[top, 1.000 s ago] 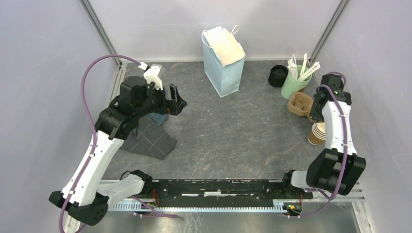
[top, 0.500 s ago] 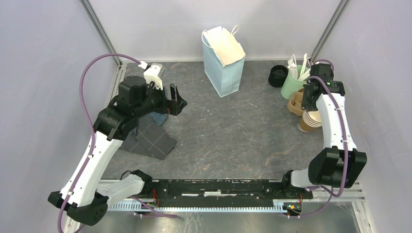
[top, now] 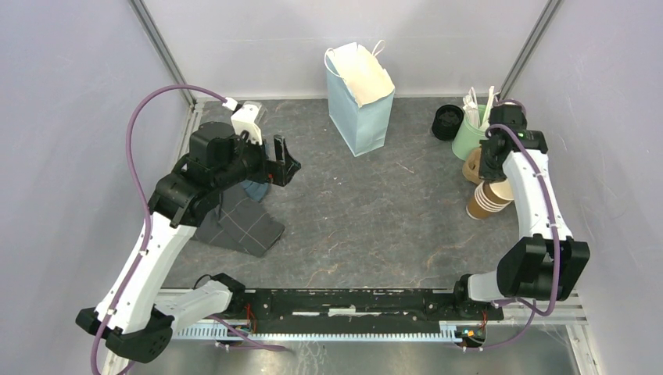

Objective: Pack the takeout coffee

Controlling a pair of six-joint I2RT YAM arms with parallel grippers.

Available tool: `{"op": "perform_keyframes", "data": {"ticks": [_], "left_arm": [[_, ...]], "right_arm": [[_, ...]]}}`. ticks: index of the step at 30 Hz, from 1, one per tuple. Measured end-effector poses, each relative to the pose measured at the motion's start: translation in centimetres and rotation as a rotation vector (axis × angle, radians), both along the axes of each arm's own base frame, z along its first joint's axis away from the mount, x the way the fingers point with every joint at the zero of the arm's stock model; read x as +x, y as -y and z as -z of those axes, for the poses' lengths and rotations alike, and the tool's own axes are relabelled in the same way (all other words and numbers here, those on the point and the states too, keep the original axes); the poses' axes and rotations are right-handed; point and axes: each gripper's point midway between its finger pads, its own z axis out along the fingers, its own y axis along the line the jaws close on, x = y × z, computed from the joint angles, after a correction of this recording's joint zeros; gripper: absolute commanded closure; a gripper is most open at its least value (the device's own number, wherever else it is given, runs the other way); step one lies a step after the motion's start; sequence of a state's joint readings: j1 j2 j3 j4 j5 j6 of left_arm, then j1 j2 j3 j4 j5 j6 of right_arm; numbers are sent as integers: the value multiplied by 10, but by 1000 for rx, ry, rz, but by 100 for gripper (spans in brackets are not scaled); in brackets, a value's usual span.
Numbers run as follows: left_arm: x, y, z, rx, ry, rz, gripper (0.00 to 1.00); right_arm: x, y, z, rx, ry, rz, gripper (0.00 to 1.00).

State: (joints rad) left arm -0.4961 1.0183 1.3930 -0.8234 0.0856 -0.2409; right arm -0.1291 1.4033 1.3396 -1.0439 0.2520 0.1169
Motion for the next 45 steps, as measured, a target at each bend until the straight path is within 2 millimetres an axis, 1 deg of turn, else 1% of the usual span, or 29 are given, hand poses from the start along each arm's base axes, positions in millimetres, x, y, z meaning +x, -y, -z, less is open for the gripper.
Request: {"op": "perform_keyframes", "data": {"ticks": [4, 10, 13, 15, 16, 20, 22, 25, 27, 29, 30, 31, 32, 34, 35, 36, 38, 39, 40, 41, 42, 43, 45], "left_arm": [[-1, 1, 0, 1, 1, 3, 0], [-2, 1, 0, 6, -1, 6, 0], [-2, 1, -3, 9, 7, 9, 0], [-2, 2, -5, 8, 11, 12, 0], [-2, 3, -6, 8, 13, 15, 0], [-2, 7, -12, 3, 21, 29, 0], [-1, 9, -15, 1, 25, 34, 0], [-1, 10, -21, -4, 35, 35, 0], [-1, 9, -27, -5, 43, 29, 0], [-1, 6, -34, -6, 54, 17, 0], [-1, 5, -39, -8, 62, 12, 0], [-1, 5, -43, -10, 68, 9, 0], [-1, 4, -46, -10, 71, 5, 0], [1, 2, -54, -12, 79, -8, 0], [2, 2, -57, -14, 77, -13, 0], [2, 3, -60, -21, 69, -20, 0], [3, 2, -65, -37, 53, -45, 0], [3, 0, -67, -49, 45, -63, 0], [1, -1, -66, -56, 36, -72, 0], [0, -3, -65, -61, 23, -86, 0], [-2, -4, -63, -66, 9, -99, 0], [-5, -6, -61, -74, -11, -117, 0], [-9, -9, -57, -92, -49, -144, 0]], "right_arm": [[3, -12, -2, -5, 1, -46, 100], [1, -8, -3, -25, -8, -40, 100], [-2, -6, -8, -39, -16, -37, 100], [0, -6, -19, -50, -5, -38, 100], [3, -5, -29, -59, 16, -36, 100], [11, -7, -49, -72, 68, -46, 100], [12, -11, -55, -77, 76, -58, 100], [13, -19, -67, -91, 77, -85, 100], [18, -26, -83, -110, 104, -109, 100], [26, -39, -103, -131, 157, -155, 100], [30, -52, -113, -136, 183, -207, 100], [32, -65, -117, -135, 200, -253, 100], [34, -82, -120, -134, 213, -316, 100], [34, -131, -115, -128, 221, -486, 100], [30, -164, -107, -116, 214, -595, 100], [22, -201, -94, -97, 200, -714, 100], [5, -250, -67, -71, 161, -867, 100], [-11, -278, -44, -60, 129, -960, 100], [-27, -295, -25, -55, 92, -1026, 100], [-40, -307, -7, -55, 61, -1078, 100], [-49, -313, 4, -58, 39, -1108, 100], [-62, -320, 20, -62, 9, -1145, 100], [-80, -329, 44, -65, -30, -1194, 100]]}}
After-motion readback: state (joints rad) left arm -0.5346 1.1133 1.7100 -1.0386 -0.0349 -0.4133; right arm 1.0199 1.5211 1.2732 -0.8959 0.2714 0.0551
